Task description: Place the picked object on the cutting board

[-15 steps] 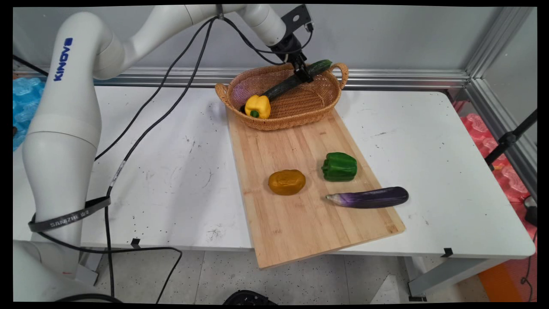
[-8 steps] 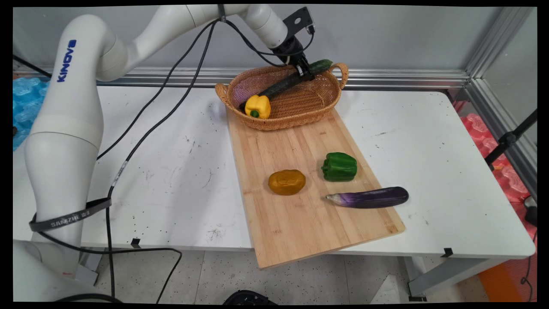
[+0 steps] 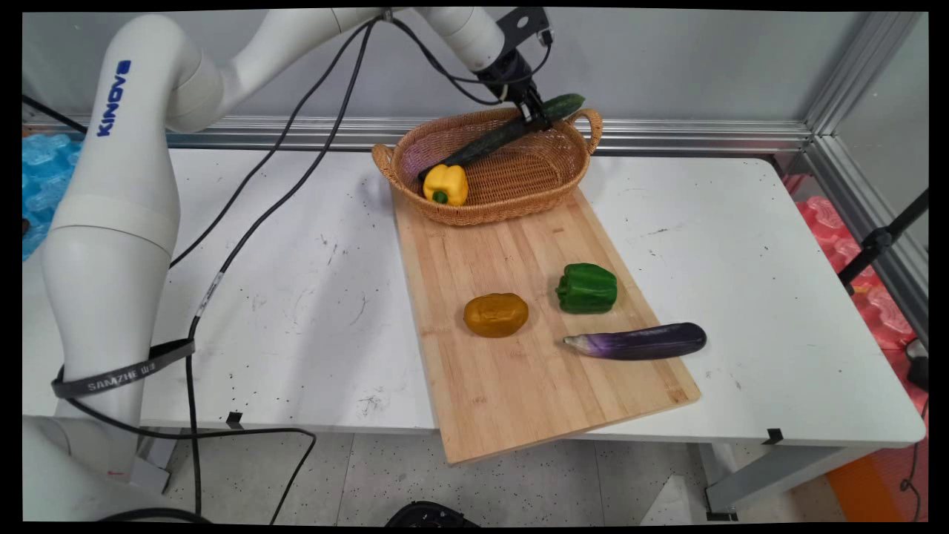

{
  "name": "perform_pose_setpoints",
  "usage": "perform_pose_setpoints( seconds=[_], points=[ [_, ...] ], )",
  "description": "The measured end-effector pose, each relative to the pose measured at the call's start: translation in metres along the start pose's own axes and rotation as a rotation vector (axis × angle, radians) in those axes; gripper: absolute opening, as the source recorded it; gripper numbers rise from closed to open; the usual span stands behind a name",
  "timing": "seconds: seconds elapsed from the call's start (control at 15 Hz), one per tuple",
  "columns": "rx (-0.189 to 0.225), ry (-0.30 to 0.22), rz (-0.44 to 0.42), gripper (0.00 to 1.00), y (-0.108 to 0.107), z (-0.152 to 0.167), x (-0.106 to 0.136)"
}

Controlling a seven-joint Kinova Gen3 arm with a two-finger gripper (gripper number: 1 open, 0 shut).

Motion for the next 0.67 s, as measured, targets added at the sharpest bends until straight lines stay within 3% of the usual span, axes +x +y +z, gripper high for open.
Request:
perform_pose_setpoints(
  seconds=[0.27, 0.67],
  points=[
    [0.003, 0.001, 0.018, 0.0, 0.009, -0.017, 0.025],
    [-0.03, 0.026, 0.032, 0.0, 0.05, -0.037, 0.09]
  ],
)
